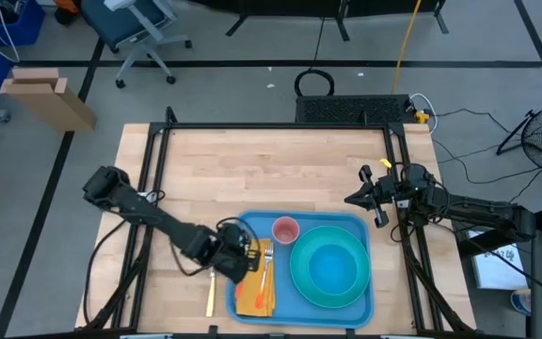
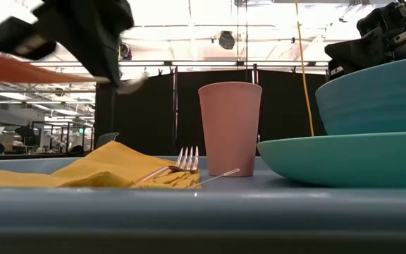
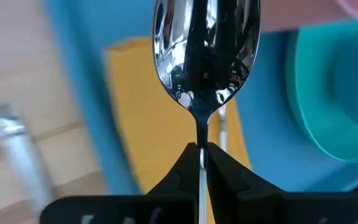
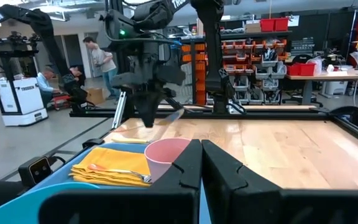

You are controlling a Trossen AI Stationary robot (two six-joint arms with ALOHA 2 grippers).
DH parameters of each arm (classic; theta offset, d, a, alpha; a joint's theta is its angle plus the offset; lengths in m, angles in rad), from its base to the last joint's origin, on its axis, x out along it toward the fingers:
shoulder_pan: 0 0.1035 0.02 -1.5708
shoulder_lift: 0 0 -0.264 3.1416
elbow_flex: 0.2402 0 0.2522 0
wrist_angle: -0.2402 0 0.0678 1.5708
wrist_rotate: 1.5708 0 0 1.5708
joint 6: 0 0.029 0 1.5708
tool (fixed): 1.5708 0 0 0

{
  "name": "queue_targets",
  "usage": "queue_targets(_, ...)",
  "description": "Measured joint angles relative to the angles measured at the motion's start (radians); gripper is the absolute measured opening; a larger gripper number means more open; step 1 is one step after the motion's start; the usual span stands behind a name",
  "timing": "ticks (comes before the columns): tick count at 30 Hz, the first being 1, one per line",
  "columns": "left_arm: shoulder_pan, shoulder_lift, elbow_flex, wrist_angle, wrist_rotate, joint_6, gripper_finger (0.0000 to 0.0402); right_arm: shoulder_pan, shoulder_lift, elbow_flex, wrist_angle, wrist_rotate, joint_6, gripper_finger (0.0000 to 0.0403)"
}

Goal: Set up tray
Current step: Put the orange spoon on top of the yellow napkin to the left of the orange fork

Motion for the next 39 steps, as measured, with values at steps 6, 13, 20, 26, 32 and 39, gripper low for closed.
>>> queue_targets(6,0.035,0.100,-0.001,0.116,0.071,0.061,0.0008,0.000,0.000,0.000,-0.001,0.000,0.008,0.0000)
queue_targets(13,0.029,0.180,0.000,0.168,0.096,0.029,0.0008,0.000,0.001,0.000,-0.021,0.000,0.024,0.0000)
queue_targets(20,0.017,0.222,0.000,0.249,0.110,-0.002,0.0008,0.000,0.002,0.000,-0.032,0.000,0.023,0.0000)
queue_targets(26,0.007,0.223,0.000,0.240,0.067,-0.046,0.0008,0.000,0.002,0.000,-0.037,0.000,0.024,0.0000)
queue_targets(32,-0.003,0.223,0.000,0.211,0.053,-0.076,0.0008,0.000,0.002,0.000,-0.039,0.000,0.024,0.0000)
queue_targets(39,-0.004,0.223,0.000,0.173,0.069,-0.076,0.0020,0.000,0.002,0.000,-0.039,0.000,0.024,0.0000)
